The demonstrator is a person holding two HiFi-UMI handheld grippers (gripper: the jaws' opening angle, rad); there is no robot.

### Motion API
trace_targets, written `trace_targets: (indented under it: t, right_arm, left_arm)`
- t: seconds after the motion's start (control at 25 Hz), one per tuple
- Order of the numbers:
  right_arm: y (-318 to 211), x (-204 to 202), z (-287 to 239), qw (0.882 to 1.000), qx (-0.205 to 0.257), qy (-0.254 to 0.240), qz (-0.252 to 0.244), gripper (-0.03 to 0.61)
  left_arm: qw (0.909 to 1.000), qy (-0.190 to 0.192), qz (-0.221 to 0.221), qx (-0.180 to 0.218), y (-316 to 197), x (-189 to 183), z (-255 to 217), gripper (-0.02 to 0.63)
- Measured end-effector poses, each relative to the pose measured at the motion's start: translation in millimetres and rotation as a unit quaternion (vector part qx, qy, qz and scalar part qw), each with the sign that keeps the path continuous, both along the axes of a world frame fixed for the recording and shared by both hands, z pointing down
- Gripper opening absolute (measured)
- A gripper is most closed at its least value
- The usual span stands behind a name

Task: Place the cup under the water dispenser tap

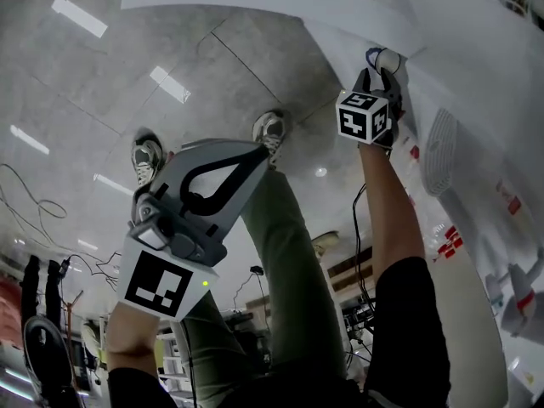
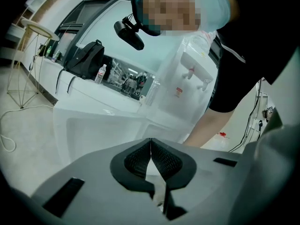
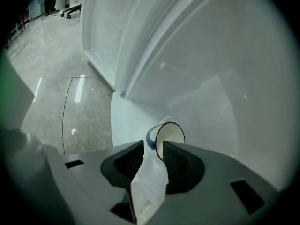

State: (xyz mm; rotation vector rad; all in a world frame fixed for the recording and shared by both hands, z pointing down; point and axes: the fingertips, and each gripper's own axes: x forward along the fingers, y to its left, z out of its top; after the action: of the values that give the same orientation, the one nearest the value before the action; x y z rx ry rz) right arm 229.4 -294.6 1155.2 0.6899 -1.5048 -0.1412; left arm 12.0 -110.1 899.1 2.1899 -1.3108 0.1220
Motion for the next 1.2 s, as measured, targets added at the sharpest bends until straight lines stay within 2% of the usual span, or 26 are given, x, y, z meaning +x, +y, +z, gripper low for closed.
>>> trace_targets:
  t: [0.28, 0.44, 0.52, 0.68, 0.92, 1.2]
  right_arm:
    - [-18, -6, 23, 0.999, -0.013, 0.023, -0.021, 0.11]
    - [-16, -6, 31, 0.999, -0.036, 0.027, -0.018, 0.108]
    - [-14, -5, 31, 0.998, -0.05, 0.025, -0.017, 0.086]
    - [-1, -7, 26, 0.996, -0.074, 0.029, -0.038, 0.072]
    - [37, -13, -8, 0.995, -0.096, 0.006, -0.028, 0.069]
    - [83, -38, -91, 0.993, -0.106, -0.03, -0.052, 0.069]
  left_arm:
    - [0.9998, -0.01, -0.014, -0.003, -9, -12, 16, 0.02]
    - [0.9998, -0.012, -0.012, -0.008, -5, -11, 20, 0.02]
    - [0.9998, -0.011, -0.011, -0.009, -3, -8, 19, 0.02]
    - [0.9999, -0.01, -0.002, -0.008, 1, -3, 12, 0.02]
    - [0.9998, -0.013, 0.017, 0.0, 6, 0, -22, 0.02]
    - [0.9987, -0.022, 0.039, 0.021, 17, -4, -96, 0.02]
